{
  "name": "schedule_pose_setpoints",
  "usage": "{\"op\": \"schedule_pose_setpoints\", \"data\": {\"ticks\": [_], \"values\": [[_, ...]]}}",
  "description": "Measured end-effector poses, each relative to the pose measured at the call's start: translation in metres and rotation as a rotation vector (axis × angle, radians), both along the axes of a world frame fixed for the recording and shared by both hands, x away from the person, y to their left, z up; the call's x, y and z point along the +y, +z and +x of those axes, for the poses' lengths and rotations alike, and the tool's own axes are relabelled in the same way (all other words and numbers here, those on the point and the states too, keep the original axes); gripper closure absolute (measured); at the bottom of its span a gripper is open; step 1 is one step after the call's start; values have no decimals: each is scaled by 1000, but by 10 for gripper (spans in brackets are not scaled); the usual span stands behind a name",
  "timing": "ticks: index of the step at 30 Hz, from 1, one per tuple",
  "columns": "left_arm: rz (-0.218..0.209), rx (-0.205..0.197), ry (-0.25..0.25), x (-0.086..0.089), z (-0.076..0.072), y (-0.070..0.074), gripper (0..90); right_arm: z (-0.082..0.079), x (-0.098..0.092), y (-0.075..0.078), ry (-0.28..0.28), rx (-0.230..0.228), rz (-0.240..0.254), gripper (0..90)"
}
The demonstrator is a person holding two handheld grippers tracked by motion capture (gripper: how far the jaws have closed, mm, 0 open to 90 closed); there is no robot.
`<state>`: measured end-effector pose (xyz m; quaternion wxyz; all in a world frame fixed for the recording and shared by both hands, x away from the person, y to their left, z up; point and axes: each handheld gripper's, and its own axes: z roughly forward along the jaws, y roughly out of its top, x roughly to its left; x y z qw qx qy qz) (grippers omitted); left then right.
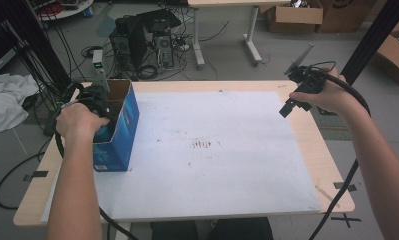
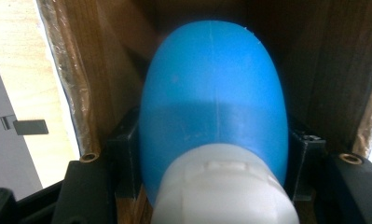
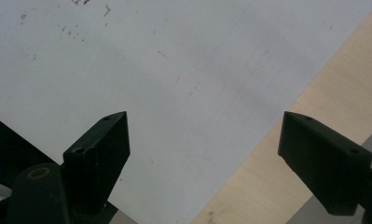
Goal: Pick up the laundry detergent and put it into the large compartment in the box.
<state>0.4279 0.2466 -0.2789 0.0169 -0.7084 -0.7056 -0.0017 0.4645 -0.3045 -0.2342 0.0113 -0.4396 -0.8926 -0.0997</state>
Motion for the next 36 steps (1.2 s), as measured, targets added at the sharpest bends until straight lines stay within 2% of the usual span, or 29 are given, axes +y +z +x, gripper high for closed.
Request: {"op": "schedule_pose_setpoints", "data": {"ticks": [23, 36], "values": [[9, 14, 2, -5, 0, -1, 373, 0, -2, 1, 0, 0, 5, 168], [29, 11, -3, -7, -1, 1, 315, 0, -4, 0, -6, -1, 9, 168]]}}
